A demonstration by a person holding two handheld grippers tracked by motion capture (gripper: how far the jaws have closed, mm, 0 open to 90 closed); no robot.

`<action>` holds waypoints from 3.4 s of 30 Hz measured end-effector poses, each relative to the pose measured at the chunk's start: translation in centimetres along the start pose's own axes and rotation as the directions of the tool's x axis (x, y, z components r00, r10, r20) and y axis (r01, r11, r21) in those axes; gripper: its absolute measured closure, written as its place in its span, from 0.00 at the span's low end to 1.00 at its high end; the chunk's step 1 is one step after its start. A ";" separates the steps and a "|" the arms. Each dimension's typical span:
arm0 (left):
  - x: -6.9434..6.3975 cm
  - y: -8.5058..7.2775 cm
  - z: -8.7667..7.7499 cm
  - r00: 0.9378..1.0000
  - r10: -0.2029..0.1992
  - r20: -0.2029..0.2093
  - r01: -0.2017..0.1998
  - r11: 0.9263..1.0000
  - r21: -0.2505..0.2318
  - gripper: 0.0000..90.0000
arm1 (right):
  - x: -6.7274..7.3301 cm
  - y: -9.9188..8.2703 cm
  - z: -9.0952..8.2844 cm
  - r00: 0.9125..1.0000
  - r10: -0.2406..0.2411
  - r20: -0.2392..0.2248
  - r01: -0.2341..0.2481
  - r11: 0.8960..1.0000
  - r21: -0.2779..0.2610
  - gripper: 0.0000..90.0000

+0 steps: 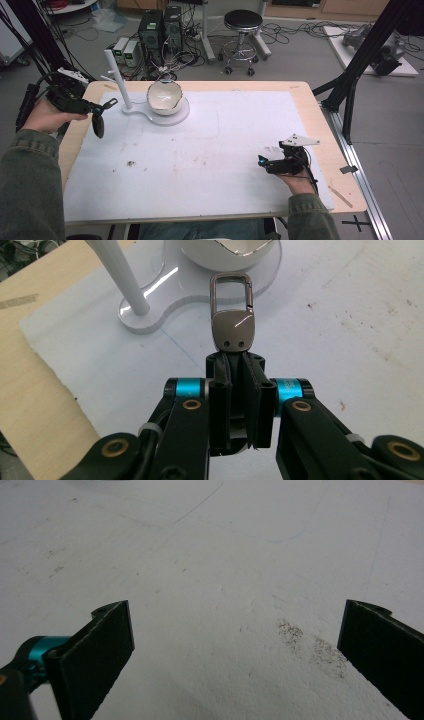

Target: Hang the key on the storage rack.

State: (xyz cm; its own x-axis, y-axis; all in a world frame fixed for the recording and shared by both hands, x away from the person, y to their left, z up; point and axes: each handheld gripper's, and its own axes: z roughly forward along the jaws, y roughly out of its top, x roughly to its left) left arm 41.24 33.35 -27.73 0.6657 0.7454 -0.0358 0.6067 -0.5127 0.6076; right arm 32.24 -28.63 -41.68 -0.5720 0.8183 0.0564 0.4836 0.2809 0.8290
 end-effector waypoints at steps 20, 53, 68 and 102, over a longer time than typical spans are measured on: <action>0.6 5.4 -3.4 0.996 0.044 -0.077 -0.048 0.998 -0.042 0.91 | 0.0 -0.1 0.1 1.000 -0.007 0.002 0.007 1.000 0.010 0.01; 2.6 6.1 -1.1 0.984 -0.061 -0.169 0.056 0.998 -0.037 0.91 | -0.4 -0.5 -0.3 1.000 -0.002 0.014 0.002 1.000 0.021 0.01; 2.7 5.4 0.8 0.975 -0.075 -0.209 0.067 0.997 -0.046 0.90 | -0.3 -0.6 0.2 1.000 -0.019 0.008 0.019 0.999 0.047 0.01; -1.0 0.1 4.6 0.981 -0.152 -0.118 0.137 0.982 -0.128 0.02 | -0.3 -0.2 0.0 1.000 -0.022 -0.009 0.022 0.999 0.027 0.01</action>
State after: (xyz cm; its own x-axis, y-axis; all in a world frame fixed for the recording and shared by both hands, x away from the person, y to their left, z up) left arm 42.63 30.62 -31.28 0.5095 0.8598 -0.0341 0.6316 -0.3467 0.6935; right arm 32.35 -28.95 -41.85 -0.5887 0.8072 0.0433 0.4885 0.3125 0.8147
